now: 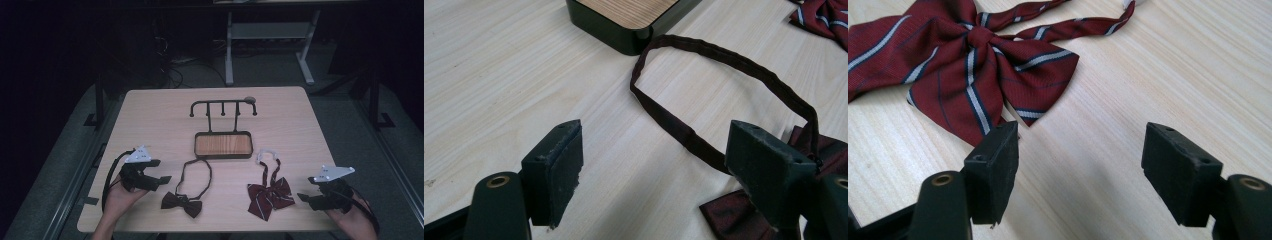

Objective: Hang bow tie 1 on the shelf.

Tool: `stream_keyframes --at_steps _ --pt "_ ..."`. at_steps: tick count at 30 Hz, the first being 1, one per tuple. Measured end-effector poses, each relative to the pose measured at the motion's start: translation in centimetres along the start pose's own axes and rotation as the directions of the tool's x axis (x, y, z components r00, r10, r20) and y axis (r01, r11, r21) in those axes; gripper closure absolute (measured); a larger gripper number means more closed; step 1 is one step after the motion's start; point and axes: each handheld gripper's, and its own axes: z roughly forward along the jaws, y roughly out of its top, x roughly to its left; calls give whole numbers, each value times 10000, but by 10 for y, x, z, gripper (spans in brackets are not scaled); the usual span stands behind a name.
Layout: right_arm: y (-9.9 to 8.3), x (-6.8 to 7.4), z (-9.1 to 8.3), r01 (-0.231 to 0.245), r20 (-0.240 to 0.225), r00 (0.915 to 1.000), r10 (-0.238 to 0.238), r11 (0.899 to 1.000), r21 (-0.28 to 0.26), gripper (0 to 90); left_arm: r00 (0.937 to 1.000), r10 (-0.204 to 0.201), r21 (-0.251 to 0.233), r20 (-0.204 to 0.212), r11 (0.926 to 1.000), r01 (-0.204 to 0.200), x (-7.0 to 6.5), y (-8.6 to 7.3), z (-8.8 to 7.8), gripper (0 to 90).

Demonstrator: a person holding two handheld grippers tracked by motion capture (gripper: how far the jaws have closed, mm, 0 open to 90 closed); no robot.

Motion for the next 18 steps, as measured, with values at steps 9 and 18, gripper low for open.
stream_keyframes --at_steps 9,18 --pt "7 5 -2 138 80 9999 -138 9999 57 308 9999 129 6 43 9999 -129 -2 0 0 230" --pt "32 10 -3 529 -257 9983 -526 9985 107 339 10000 82 -32 55 10000 -82 -2 0 -1 230"
